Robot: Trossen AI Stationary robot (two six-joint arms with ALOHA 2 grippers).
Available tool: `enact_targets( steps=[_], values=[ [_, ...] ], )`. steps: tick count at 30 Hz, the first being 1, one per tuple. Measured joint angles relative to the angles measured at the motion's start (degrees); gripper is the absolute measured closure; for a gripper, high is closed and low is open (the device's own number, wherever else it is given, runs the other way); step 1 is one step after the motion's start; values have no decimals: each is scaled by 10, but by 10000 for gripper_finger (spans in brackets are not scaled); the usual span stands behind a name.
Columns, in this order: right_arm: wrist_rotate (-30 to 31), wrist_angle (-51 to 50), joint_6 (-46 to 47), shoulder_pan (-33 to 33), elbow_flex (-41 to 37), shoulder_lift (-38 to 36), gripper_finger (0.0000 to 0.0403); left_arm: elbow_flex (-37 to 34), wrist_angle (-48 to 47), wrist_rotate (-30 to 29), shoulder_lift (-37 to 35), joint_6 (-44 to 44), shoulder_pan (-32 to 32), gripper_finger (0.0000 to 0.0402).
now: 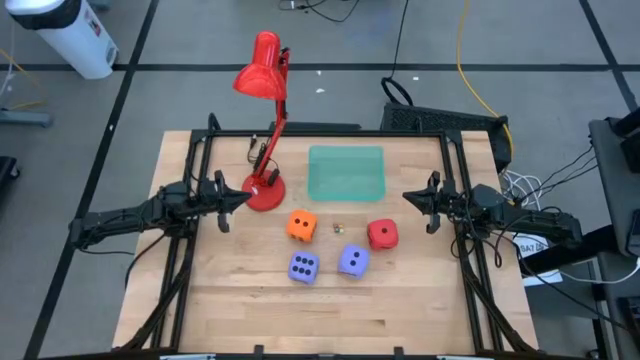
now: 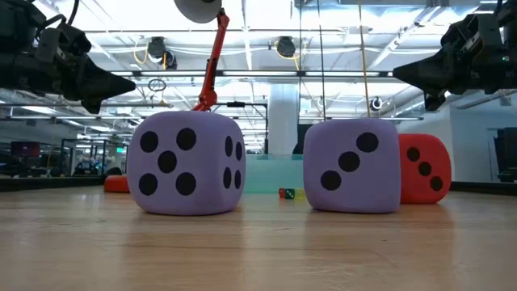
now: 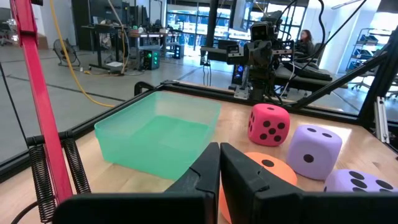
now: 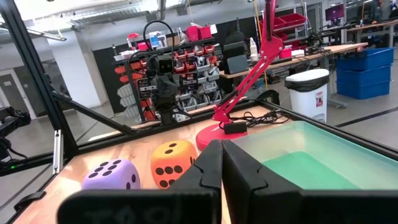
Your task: Pick & Place Dice
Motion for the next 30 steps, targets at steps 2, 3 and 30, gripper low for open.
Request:
enact_targets(
  steps=[2, 3, 30],
  values=[
    [0, 0, 0, 0, 0, 0, 403, 0, 0, 0, 0, 0, 0, 380],
    [0, 0, 1, 0, 0, 0, 403, 0, 0, 0, 0, 0, 0, 380],
    [-12, -87, -124, 0, 184, 145, 353, 0, -1, -11, 0, -16, 0, 380]
  ],
)
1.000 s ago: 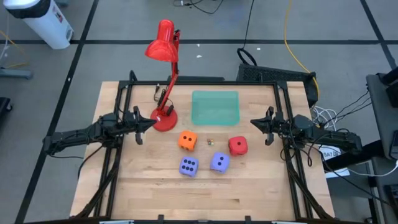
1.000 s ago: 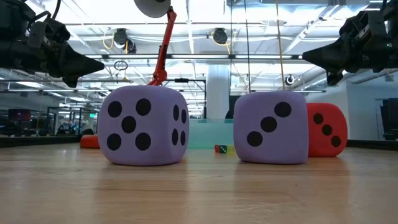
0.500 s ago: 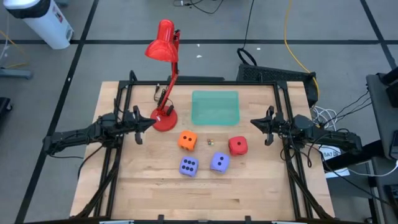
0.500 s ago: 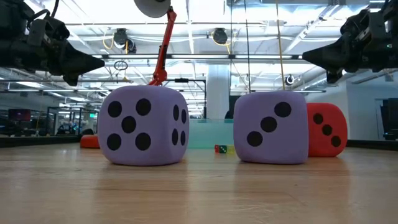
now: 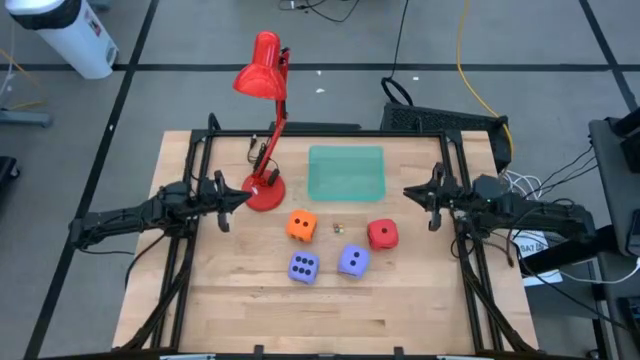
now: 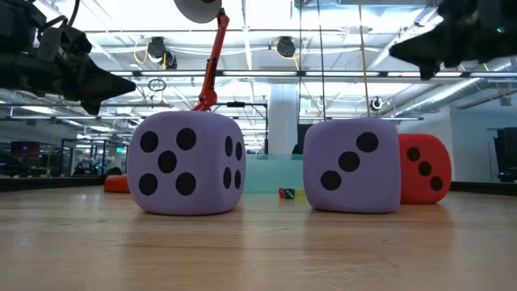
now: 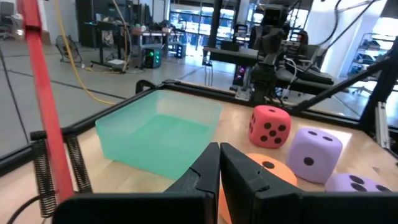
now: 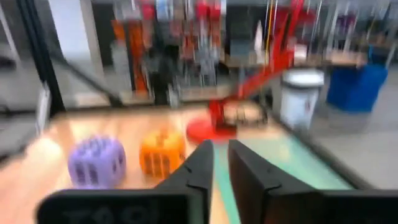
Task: Pick & Place Dice
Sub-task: Put the large red die into the green bin
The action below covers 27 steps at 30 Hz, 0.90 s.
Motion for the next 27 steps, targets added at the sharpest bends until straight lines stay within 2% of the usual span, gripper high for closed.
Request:
enact_targets(
  steps=[4, 6, 14, 18, 23, 27],
  values=[
    [72, -58, -10, 0, 100, 107, 295, 0, 0, -11, 0, -3, 0, 380],
    [88, -99, -25, 0, 150, 152, 271, 0, -1, -15, 3, -3, 0, 380],
    [40, -233, -31, 30, 270, 313, 194, 0, -2, -24, 6, 1, 1, 380],
    [33, -307, -34, 53, 300, 373, 118, 1, -2, -24, 12, 1, 1, 380],
    [13, -307, -11, 83, 310, 404, 16, 1, -2, -34, 11, 1, 1, 380],
    [-5, -307, 5, 101, 310, 410, 16, 1, -3, -34, 15, 1, 1, 380]
  ],
)
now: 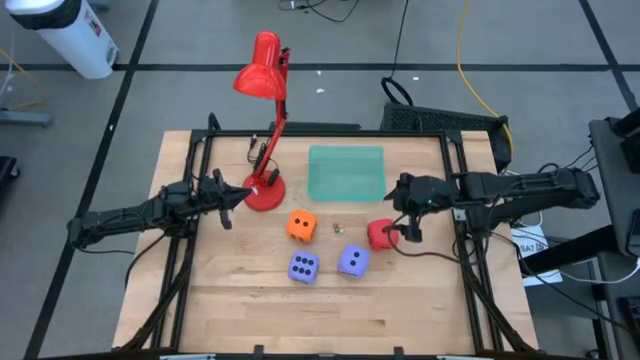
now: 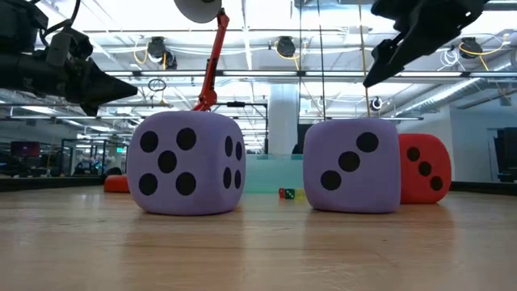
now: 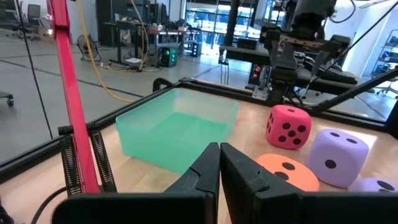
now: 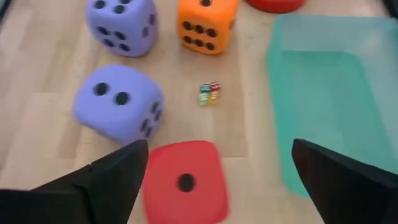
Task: Pick & Place Dice
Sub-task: Put the large red die into the green bin
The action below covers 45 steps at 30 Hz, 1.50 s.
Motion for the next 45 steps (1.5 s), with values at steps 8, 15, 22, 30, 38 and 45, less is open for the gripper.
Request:
enact_targets(
  steps=[8, 15, 22, 30, 38, 45],
  values=[
    [-41, -2, 66, 36, 0, 13, 4, 0, 0, 0, 1, 0, 0, 380],
    [-17, -8, 73, 62, 0, 54, 3, 0, 0, 0, 1, -4, 0, 380],
    [3, -25, 57, 64, 0, 94, 3, 0, -1, 0, 1, -4, 0, 380],
    [16, -31, 46, 64, 0, 133, 3, 0, -2, 1, 0, -11, 0, 380],
    [20, -31, 25, 64, 0, 156, 3, 0, -2, 1, 0, -11, 0, 380],
    [33, -31, 12, 64, 0, 192, 3, 0, -2, 3, 0, -11, 0, 380]
  ],
)
